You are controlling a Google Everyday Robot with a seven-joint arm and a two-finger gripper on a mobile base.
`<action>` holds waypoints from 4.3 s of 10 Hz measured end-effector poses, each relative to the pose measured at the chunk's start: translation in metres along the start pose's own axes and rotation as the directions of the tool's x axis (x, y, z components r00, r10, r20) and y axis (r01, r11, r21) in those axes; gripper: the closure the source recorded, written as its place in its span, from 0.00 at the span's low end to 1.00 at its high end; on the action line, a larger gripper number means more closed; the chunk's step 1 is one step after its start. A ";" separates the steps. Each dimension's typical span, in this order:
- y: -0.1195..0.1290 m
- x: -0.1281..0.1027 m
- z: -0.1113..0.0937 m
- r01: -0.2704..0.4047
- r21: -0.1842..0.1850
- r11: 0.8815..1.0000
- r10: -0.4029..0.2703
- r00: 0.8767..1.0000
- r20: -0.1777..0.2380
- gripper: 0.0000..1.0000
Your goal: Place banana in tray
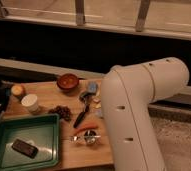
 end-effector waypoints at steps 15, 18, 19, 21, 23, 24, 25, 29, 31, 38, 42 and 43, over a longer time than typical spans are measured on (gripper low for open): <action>0.027 0.009 -0.031 0.085 -0.034 0.996 -0.084 0.996 0.025 1.00; 0.063 0.015 -0.077 0.193 -0.122 0.974 -0.183 0.979 0.087 1.00; 0.079 0.024 -0.094 0.248 -0.164 0.955 -0.233 0.967 0.107 1.00; 0.107 0.042 -0.110 0.343 -0.218 0.914 -0.321 0.938 0.130 1.00; 0.144 0.074 -0.122 0.458 -0.273 0.846 -0.436 0.889 0.140 1.00; 0.161 0.090 -0.123 0.500 -0.305 0.811 -0.481 0.866 0.139 1.00; 0.177 0.103 -0.124 0.531 -0.330 0.780 -0.516 0.845 0.139 1.00; 0.206 0.128 -0.124 0.591 -0.369 0.718 -0.584 0.799 0.144 1.00; 0.209 0.128 -0.123 0.593 -0.370 0.715 -0.587 0.797 0.144 1.00; 0.264 0.163 -0.102 0.722 -0.386 0.574 -0.755 0.650 0.094 1.00; 0.343 0.234 -0.063 0.816 -0.412 0.405 -0.890 0.455 0.024 1.00; 0.369 0.248 -0.045 0.834 -0.422 0.356 -0.918 0.396 0.008 1.00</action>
